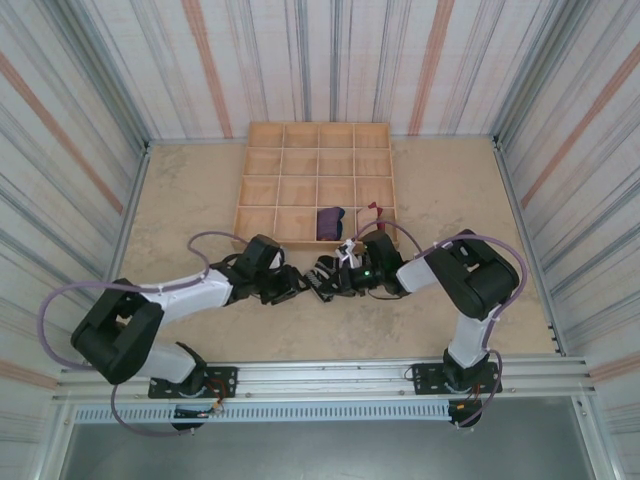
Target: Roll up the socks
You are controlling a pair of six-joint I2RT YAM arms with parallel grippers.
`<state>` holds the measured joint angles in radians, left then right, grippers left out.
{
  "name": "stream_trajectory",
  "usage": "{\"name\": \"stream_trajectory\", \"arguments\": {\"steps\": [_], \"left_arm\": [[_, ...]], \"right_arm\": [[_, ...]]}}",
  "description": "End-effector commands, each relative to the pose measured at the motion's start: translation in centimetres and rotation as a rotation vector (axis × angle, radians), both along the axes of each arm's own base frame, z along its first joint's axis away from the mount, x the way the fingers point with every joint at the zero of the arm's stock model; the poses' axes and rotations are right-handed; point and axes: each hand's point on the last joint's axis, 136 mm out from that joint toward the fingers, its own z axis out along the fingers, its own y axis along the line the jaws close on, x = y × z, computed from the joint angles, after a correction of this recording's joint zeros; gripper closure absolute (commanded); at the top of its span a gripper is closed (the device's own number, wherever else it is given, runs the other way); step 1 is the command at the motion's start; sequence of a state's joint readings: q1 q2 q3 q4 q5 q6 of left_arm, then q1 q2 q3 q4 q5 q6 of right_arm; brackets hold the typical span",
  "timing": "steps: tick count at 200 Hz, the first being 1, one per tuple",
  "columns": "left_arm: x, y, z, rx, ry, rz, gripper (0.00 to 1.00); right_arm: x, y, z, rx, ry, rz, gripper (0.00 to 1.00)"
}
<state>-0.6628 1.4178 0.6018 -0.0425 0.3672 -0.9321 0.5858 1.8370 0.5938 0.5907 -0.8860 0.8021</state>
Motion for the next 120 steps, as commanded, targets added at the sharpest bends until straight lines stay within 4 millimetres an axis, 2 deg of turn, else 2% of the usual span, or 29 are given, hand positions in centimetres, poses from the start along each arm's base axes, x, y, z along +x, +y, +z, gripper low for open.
{"name": "stream_trajectory", "arguments": {"steps": [1,47,89,120], "left_arm": [[1.9,-1.1,0.5,-0.018,-0.053,0.019,0.48],[3.4,-2.3,0.4,-0.036,-0.101,0.038,0.48],[3.9,-3.0,-1.1,-0.038,-0.09,0.059,0.49],[4.0,-3.5,-2.2,-0.032,-0.071,0.065,0.54]], "right_arm": [[-0.1,-1.7,-3.4,-0.063,0.149,-0.098,1.0],[0.0,-2.0,-4.3,-0.062,0.186,-0.124,1.0],[0.3,-2.2,-4.2,-0.055,0.197,-0.143,1.0],[0.4,-2.2,-4.2,-0.044,0.209,-0.148,1.0]]}}
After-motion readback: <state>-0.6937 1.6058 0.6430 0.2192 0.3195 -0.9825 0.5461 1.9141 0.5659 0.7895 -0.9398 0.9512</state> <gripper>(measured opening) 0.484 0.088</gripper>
